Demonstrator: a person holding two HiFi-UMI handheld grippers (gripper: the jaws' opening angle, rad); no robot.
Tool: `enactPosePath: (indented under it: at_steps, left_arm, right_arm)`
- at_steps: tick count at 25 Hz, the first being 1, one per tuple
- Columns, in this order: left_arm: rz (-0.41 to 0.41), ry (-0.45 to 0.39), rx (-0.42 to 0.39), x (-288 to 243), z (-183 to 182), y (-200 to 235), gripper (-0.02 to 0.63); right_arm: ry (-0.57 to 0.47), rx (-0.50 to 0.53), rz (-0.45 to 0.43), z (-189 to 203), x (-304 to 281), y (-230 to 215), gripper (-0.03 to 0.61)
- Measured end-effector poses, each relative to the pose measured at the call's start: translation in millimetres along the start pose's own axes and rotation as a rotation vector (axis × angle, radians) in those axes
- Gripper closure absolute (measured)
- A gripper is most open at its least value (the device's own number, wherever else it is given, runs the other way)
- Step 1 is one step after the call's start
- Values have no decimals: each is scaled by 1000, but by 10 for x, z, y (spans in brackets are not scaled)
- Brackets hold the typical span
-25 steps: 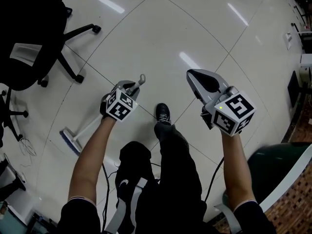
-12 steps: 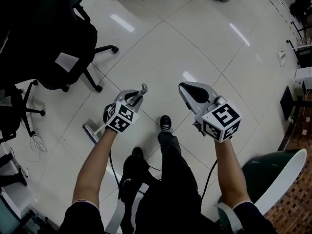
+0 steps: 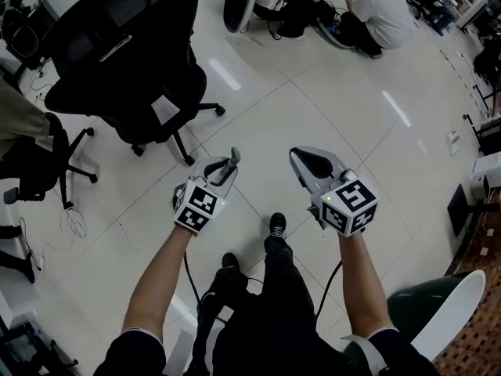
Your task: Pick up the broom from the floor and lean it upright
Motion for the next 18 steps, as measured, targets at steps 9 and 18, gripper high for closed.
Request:
enactPosePath:
  at_steps: [9, 18]
  left_arm:
    - [-244, -50, 135, 846, -139, 572, 520]
    - [-542, 0, 358, 1331, -40, 1178, 514]
  right_arm:
    - [-16, 50, -134, -376, -407, 422, 572]
    - [-8, 105, -413, -686, -1059, 558, 572]
Point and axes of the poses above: the fingertips, and each gripper's own axes: x backward along the fingers, y to its left, z out of its underside, the point moved 2 cm from there along x, backward along the fingers
